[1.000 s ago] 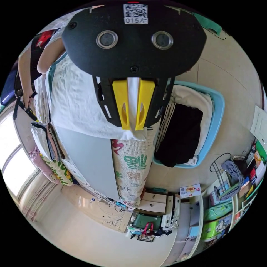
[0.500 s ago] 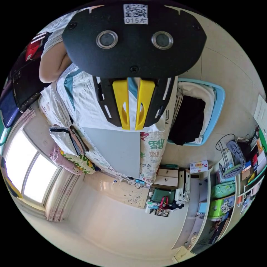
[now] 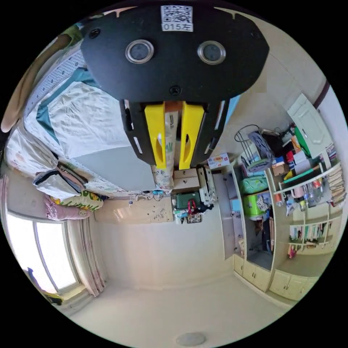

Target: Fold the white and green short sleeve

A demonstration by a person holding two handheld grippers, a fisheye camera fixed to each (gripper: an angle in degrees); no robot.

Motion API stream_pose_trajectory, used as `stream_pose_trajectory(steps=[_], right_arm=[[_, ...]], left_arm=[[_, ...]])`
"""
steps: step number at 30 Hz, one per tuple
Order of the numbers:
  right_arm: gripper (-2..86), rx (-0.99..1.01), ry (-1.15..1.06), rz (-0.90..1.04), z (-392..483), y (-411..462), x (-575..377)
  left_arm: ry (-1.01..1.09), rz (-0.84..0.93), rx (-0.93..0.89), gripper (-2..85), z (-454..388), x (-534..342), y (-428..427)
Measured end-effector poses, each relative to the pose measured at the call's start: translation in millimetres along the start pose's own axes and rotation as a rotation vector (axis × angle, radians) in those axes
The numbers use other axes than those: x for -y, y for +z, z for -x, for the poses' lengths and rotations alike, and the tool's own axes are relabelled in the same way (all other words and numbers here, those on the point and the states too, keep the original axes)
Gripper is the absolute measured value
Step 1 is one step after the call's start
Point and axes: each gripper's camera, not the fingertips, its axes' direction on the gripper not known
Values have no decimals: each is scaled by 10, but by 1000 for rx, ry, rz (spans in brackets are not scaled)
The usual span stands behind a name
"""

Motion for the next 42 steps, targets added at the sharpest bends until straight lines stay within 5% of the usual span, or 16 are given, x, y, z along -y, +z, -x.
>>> stream_pose_trajectory(steps=[4,8,17,29,42], right_arm=[[17,-104,-54,-157,211,-494,-839],[140,53,-138,-316,319,-1058,-1794],[280,182,-102,-228,826,-860,-2642],[283,139,135,-51,551,131,-3732],[277,185,137,-79,865,21,-3779]], left_arm=[[-69,-192,-77,106,-203,43,-327],[-121,-348,-246,234,-501,156,-587],[-124,-431,-447,340,-1127,190,-698],[53,-369,-524,347,-1503,103,-260],[172,-373,-576,353,-1482,120,-346]])
